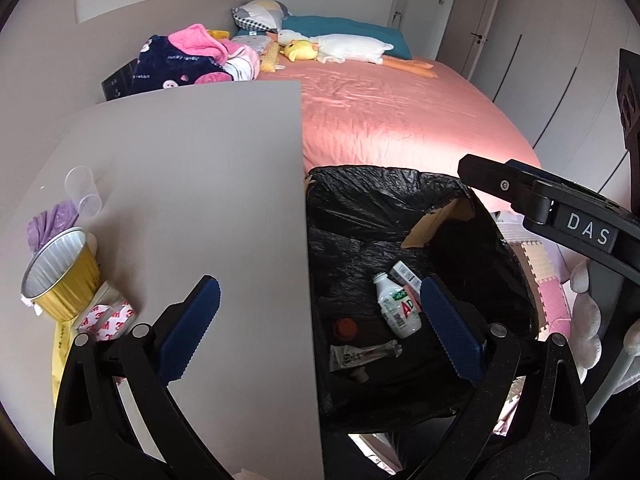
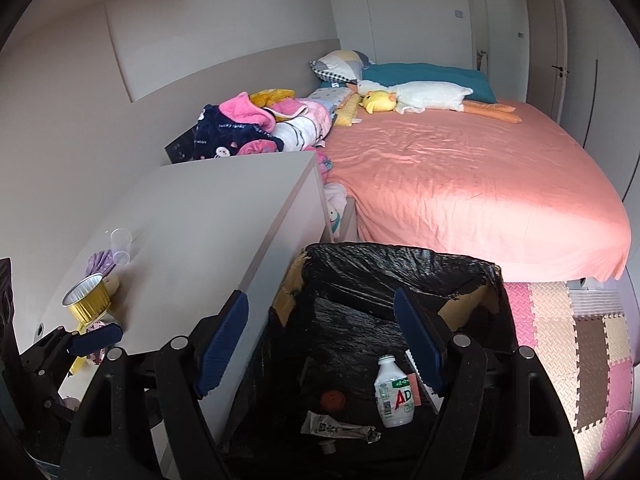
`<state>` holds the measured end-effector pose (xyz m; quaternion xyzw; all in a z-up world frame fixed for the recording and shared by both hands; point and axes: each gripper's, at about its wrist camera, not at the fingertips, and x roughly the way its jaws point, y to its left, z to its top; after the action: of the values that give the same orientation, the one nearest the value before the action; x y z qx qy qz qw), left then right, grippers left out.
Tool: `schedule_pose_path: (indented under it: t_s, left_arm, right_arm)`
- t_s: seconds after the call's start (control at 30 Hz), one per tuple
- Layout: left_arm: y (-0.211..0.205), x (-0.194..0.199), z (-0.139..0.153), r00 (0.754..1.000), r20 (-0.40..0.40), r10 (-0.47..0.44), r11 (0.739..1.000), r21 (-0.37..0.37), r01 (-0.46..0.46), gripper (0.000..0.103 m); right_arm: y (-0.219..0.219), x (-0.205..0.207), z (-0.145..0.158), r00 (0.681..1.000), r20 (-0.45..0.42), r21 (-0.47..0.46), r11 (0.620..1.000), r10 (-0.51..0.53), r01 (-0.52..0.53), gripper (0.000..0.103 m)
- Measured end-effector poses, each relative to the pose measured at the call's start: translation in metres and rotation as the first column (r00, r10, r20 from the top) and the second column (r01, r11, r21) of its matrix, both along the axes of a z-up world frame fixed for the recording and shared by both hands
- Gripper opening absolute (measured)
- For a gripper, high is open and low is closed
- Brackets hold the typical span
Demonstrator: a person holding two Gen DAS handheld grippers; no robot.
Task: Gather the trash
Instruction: 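Move both open tools back over the table, then grasp the yellow snack wrapper with the left tool while the right tool approaches the gold foil cup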
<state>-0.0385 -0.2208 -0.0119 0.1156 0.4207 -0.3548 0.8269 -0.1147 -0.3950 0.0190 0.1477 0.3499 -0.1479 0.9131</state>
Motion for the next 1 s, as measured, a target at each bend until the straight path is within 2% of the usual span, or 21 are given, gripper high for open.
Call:
schedule_pose_path:
  t_s: [0.43, 0.7, 1.0]
  left_arm:
    - [0.069, 0.015, -0.003, 0.99, 0.021, 0.142, 0.99, 0.022, -0.143, 0.097]
    - [0.116, 0.026, -0.004, 0.964, 0.024, 0.264, 0.964, 0.024, -0.265, 0.097]
    - [0.156, 0.04, -0.009, 0.933, 0.049, 0.358, 0.932, 0.045, -0.36, 0.096]
  right_arm:
    - [0.056, 0.028, -0.002, 0.99, -0.008, -0.007, 0.99, 0.139, -0.139, 0.076]
    - [0.084, 0.042, -0.007, 0.978, -0.015, 0.004, 0.978, 0.21, -0.21, 0.076]
    - [0.111, 0.06, -0.01, 0.962, 0.003, 0.024, 0.961, 0.275, -0.275, 0.076]
